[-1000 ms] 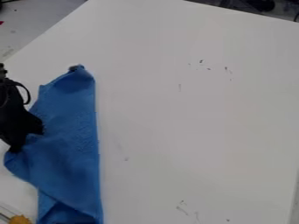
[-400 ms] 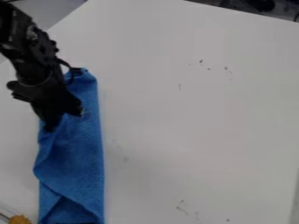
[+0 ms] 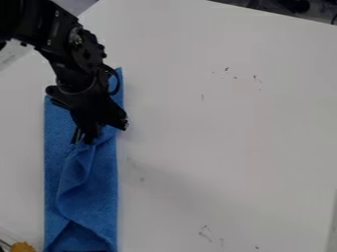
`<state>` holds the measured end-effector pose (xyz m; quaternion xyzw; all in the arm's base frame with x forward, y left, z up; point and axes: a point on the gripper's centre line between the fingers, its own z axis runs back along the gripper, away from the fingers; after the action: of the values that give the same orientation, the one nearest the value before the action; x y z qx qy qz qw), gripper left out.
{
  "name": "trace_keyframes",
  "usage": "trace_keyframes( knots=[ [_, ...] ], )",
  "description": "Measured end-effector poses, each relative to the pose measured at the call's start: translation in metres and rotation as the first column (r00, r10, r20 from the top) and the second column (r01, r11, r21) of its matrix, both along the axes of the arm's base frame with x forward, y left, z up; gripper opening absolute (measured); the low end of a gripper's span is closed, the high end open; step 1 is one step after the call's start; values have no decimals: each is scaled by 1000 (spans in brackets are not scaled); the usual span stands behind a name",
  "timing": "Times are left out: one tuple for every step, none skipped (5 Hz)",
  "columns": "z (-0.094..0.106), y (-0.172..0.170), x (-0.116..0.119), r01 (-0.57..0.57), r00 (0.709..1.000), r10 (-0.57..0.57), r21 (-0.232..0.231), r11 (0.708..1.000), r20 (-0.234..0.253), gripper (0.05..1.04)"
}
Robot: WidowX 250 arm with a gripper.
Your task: Unfold the cloth from left to right
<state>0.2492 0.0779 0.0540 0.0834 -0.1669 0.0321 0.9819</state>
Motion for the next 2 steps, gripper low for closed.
trace_keyframes(
  knots=[
    [-6,-15,9,73,997,-73,-31,997,-9,66],
    [-10,-24,19,136,990,-137,-46,990,-13,66]
  ],
)
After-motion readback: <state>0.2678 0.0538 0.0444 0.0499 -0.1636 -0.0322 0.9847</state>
